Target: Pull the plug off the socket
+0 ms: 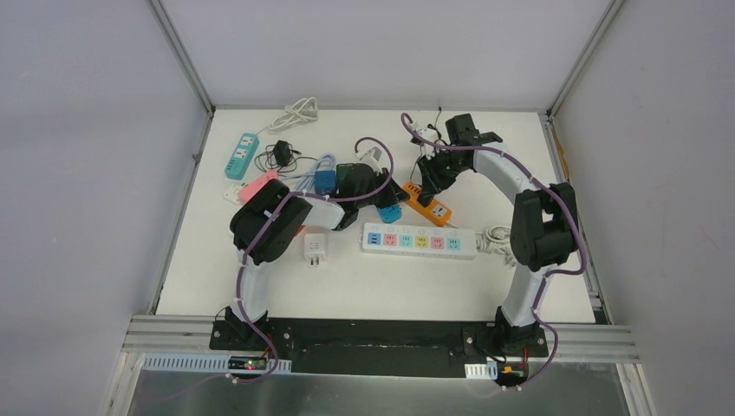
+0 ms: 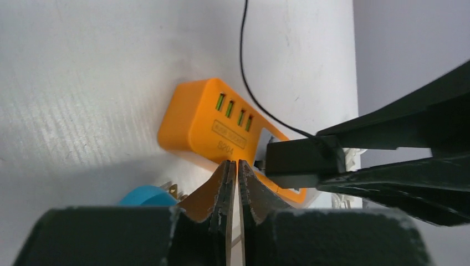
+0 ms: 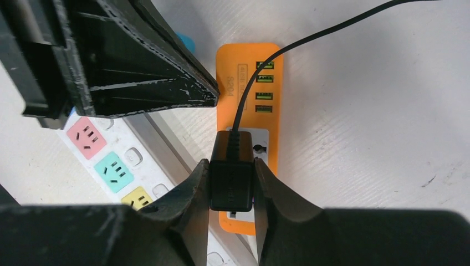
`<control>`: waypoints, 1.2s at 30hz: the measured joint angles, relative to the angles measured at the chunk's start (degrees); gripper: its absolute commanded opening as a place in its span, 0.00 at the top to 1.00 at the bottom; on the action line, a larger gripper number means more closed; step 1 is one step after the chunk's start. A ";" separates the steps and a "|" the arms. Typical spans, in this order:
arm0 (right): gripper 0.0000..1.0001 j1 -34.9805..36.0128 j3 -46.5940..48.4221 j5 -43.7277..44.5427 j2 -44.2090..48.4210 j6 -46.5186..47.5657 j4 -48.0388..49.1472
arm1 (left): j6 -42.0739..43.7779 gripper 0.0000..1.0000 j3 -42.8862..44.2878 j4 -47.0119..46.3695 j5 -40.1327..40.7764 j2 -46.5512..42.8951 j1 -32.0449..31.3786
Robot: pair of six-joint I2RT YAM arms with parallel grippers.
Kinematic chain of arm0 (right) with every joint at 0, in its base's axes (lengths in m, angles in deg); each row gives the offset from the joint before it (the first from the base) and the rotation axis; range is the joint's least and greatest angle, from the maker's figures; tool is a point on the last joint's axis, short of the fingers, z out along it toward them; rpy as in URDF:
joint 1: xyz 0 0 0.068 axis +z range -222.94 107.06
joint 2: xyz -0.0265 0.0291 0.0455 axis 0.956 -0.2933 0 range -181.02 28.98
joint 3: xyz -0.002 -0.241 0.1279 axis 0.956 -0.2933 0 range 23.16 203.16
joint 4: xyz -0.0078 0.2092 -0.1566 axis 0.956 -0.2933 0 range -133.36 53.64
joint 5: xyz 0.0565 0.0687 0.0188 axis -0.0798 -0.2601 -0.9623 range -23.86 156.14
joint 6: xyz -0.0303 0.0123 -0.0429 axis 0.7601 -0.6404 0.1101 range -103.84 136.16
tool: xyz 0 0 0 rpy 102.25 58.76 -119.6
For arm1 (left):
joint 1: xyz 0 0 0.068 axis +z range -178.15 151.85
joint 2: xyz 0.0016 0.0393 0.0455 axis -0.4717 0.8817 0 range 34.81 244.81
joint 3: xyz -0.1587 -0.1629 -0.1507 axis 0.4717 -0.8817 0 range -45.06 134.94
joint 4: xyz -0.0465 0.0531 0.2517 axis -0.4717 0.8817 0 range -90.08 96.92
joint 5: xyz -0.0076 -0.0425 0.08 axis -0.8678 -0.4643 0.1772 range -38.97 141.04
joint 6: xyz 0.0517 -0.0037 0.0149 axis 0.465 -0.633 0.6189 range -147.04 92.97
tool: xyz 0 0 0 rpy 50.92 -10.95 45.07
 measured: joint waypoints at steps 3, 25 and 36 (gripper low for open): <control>1.00 0.09 0.00 0.33 0.31 0.37 -0.02 | 0.31 0.92 0.74 2.60 0.07 0.81 0.00; 0.74 -16.37 1.64 12.13 1.95 -6.27 -0.07 | 22.64 0.17 -4.70 24.98 12.20 -34.67 0.07; 0.29 -17.20 1.05 10.69 1.42 -5.42 -4.39 | 29.42 0.01 -11.04 41.64 20.33 -53.81 1.64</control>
